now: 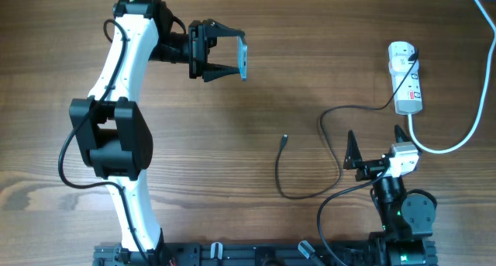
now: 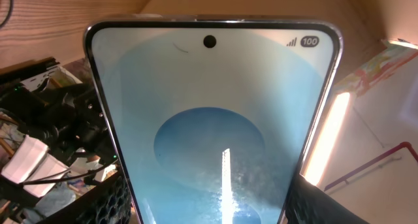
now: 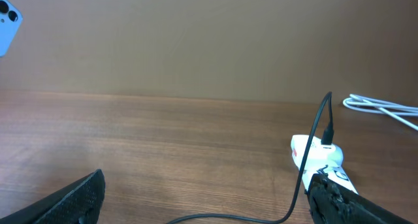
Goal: Plug charger to phone and switch on socket
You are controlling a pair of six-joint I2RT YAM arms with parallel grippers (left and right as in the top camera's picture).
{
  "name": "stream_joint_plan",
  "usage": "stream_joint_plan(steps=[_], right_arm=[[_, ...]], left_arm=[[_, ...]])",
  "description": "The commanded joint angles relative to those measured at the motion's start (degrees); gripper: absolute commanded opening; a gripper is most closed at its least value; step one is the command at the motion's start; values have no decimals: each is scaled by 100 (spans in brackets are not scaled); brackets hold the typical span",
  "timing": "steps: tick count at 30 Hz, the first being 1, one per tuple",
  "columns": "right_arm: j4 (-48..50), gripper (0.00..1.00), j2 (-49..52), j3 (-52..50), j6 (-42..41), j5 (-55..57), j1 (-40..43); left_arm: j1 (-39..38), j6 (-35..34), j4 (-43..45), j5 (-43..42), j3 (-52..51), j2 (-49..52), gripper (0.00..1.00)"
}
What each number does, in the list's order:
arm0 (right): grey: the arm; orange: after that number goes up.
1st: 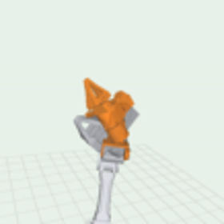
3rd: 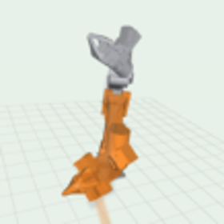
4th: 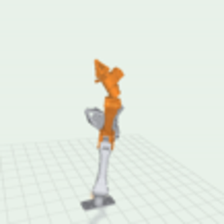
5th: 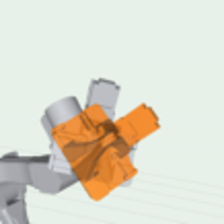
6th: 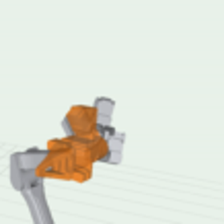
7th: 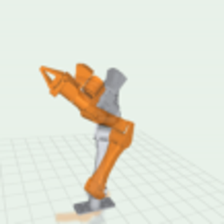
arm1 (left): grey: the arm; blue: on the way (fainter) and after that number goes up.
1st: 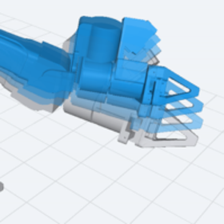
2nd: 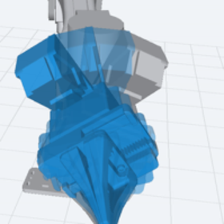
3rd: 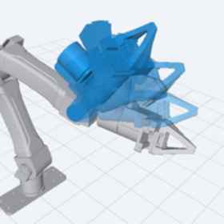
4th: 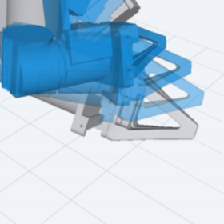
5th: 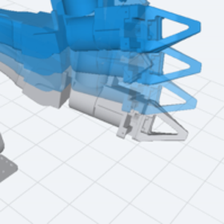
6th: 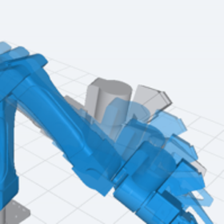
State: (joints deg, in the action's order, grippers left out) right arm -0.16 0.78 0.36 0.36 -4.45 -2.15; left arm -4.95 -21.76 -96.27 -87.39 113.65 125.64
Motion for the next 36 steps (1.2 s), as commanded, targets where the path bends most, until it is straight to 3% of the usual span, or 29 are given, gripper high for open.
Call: stream_joint_plan(steps=[1, 17, 19, 21, 24, 26, 29, 31, 34, 36], right_arm=[[20, 100, -35, -7, 98, 57, 20], [177, 100, -35, -7, 81, 42, 20], [216, 100, -35, -7, -892, -800, 20], [214, 100, -35, -7, -3047, -2013, 20], [219, 100, -35, -7, -6424, -2151, 20], [229, 100, -35, -7, -7842, -2275, 20], [599, 100, -35, -7, -7440, -2907, 20], [1082, 100, -35, -4, -6312, -3311, 20], [1349, 100, -35, 79, -5731, -3357, 20], [1296, 100, 2, 382, -4922, -3359, 20]], left_arm=[[37, -11, -28, -299, 144, -297, 67], [35, -11, -28, -299, 144, -297, 68], [37, -13, -28, -297, 144, -297, 68], [35, -11, -28, -297, 144, -297, 68], [35, -11, -28, -297, 144, -297, 68], [35, -11, -28, -297, 144, -297, 68], [35, -11, -28, -297, 144, -297, 68], [35, -13, -28, -297, 144, -297, 68], [35, -11, -28, -297, 144, -297, 68], [37, -13, -28, -297, 144, -297, 68]])
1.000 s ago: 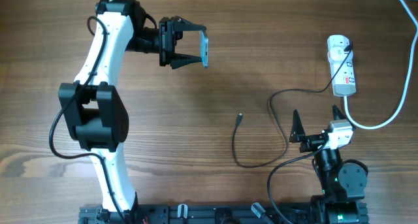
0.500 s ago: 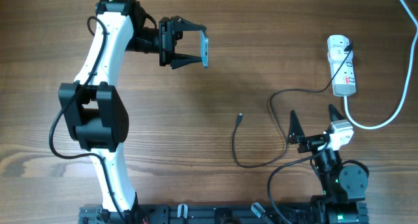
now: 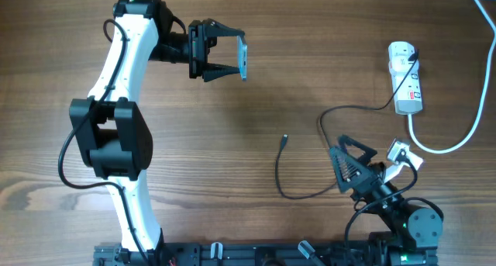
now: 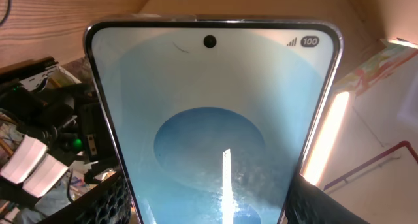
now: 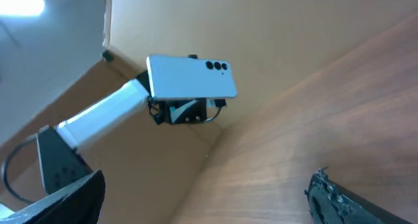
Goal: Plug charger to phone and switch on socket
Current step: 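Move the right gripper up and left toward the table centre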
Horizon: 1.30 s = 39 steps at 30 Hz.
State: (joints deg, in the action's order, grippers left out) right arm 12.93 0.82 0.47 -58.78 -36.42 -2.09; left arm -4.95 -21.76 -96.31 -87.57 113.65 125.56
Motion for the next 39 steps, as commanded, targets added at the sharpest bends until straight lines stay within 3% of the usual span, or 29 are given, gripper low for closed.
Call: stream_joint_plan(steps=[1, 9, 14, 16, 20, 33, 39], right_arm=[[-42, 100, 72, 496, 1252, -162, 13], [-2608, 100, 2035, 2173, 3832, 505, 13], [-3792, 100, 3823, 4214, 4787, 675, 13], [-4736, 100, 4511, 5149, 5149, 509, 13], [-5825, 100, 5438, 6210, 5110, 483, 13], [-6387, 100, 6349, 6205, 5108, 809, -66], [-7444, 100, 6347, 6446, 4293, 3008, -518]], left_arm=[[35, -13, -24, -280, 144, -289, 68], [37, -13, -24, -280, 144, -289, 67], [35, -13, -24, -280, 144, -289, 67], [35, -13, -24, -280, 144, -289, 67], [37, -13, -24, -280, 144, -289, 67], [37, -107, -24, -280, 144, -289, 67], [37, -168, -24, -280, 144, -289, 67]])
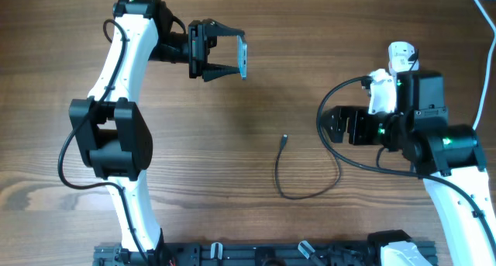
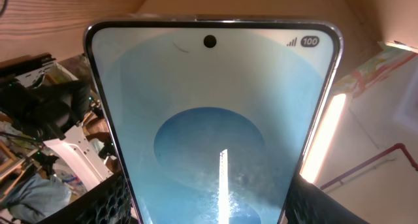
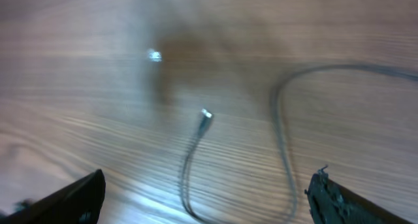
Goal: Plug charger to phone and switch on socket
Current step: 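Move the right gripper up and left toward the table centre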
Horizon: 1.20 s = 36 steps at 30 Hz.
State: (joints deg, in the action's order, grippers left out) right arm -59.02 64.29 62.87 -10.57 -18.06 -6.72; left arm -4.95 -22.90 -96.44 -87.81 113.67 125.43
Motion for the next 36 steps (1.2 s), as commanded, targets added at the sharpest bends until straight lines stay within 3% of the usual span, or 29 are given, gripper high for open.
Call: stream_joint_plan(steps=[1, 4, 6, 9, 13, 18, 24, 26, 28, 36], right_arm=[[-330, 100, 0, 205, -634, 1241, -55], [-234, 100, 0, 203, -942, -72, -55], [-44, 100, 0, 203, -1552, -225, -55], [103, 100, 0, 205, -1661, -481, -57], [-44, 100, 2, 291, -1034, -267, -57], [-885, 100, -28, 1499, -1047, 1412, -55], [-411, 100, -57, 1517, -935, 1082, -55], [-358, 100, -52, 1517, 160, 201, -55], [-365, 100, -48, 1517, 664, -361, -55], [-358, 100, -9, 1517, 737, -520, -55]], left_arm=[[37, -55, -9, -256, 142, -275, 67], [37, -52, -11, -256, 142, -275, 67], [37, -55, -11, -258, 142, -275, 68], [37, -101, -11, -256, 142, -275, 67], [37, -118, -11, -256, 142, -275, 67], [37, -155, -11, -256, 142, -275, 67], [37, -155, -11, -256, 142, -275, 67], [35, -155, -11, -256, 142, -275, 67], [35, -155, -11, -256, 142, -275, 67], [35, -155, -9, -256, 142, -275, 67]])
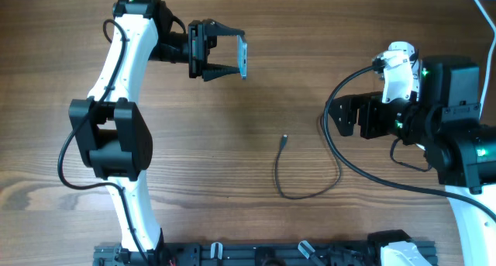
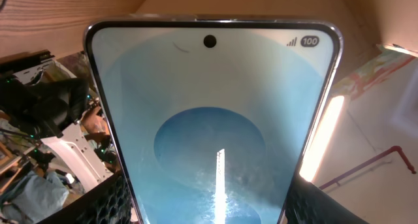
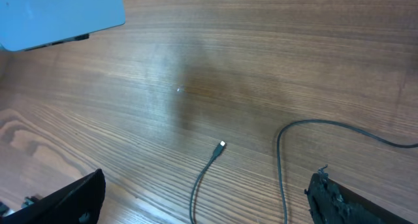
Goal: Plug charger to phone and switch on socket
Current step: 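Move the right gripper up and left toward the table centre, then reach the right gripper to the phone held by the left gripper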
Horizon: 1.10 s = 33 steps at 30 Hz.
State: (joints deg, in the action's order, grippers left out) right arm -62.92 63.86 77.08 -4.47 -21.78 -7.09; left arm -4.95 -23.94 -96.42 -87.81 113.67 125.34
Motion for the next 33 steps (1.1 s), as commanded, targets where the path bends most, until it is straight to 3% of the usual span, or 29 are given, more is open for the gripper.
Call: stream_joint_plan(steps=[1, 9, 12, 18, 22, 29, 30, 33], right_arm=[[17, 100, 50, 96, 103, -166, -17], [90, 100, 63, 149, -190, -555, -55], [-63, 100, 258, 522, -195, -400, -426], [-1082, 100, 1482, 2249, -730, 1110, -1810], [-1141, 99, 2505, 3252, -1526, 2286, -3008], [-258, 99, 3099, 3560, -1823, 2448, -3604], [-162, 93, 3108, 3560, -1930, 2575, -3630], [59, 90, 3167, 3558, -2256, 3423, -3805]], left_arm=[[35, -50, -11, -256, 142, -267, 67], [35, -50, -11, -256, 142, -267, 67], [35, -52, -11, -256, 142, -267, 68], [35, -50, -9, -254, 142, -267, 67], [35, -50, -9, -254, 142, -267, 67], [31, -48, -7, -254, 142, -267, 67], [31, -48, -7, -251, 142, -267, 68], [31, -48, -7, -251, 142, -267, 67]])
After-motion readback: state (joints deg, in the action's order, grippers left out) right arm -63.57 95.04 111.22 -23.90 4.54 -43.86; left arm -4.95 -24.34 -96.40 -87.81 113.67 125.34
